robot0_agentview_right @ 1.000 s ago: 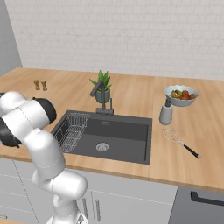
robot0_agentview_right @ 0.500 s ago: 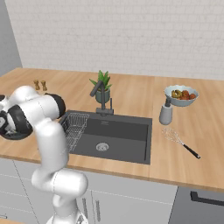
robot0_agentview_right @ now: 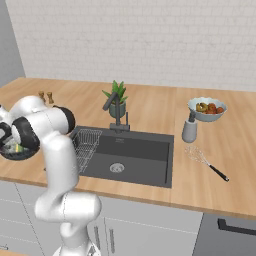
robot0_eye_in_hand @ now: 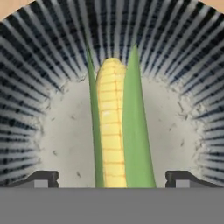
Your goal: Pick the corn from the sink and place it in the bowl. Then pick the bowl and place it in the microwave. Then close the microwave door and press the start button.
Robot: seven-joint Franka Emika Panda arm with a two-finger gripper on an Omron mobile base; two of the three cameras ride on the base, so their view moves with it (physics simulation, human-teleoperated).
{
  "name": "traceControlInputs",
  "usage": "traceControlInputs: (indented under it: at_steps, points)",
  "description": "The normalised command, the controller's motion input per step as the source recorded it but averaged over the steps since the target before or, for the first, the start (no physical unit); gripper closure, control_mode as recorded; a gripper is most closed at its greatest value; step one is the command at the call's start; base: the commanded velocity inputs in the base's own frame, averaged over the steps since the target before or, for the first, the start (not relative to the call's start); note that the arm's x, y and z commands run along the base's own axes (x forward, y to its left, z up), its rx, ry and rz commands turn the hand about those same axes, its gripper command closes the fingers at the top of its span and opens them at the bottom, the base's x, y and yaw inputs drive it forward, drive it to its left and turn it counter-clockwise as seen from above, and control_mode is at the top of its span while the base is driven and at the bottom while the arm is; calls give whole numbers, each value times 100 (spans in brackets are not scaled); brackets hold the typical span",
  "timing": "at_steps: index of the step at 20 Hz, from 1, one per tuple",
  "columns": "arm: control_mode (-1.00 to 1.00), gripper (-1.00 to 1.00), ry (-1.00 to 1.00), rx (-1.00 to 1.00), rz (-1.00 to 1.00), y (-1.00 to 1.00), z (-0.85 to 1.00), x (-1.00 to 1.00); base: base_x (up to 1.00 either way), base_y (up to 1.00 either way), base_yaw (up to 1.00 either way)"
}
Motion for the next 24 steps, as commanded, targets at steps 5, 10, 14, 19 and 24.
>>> traceControlInputs:
  at_steps: [5,10,14,19,24]
  points:
    - [-100,-100,3,1,-12,-31,27,-19,0,0,0]
    - [-100,-100,0,2,-15,-38,63,-2,0,0,0]
    - [-100,-100,0,2,-17,-64,16,0,0,0,0]
    - [-100,-100,0,4,-14,-56,0,0,0,0,0]
    - [-100,-100,4,3,-9,-15,0,1,0,0,0]
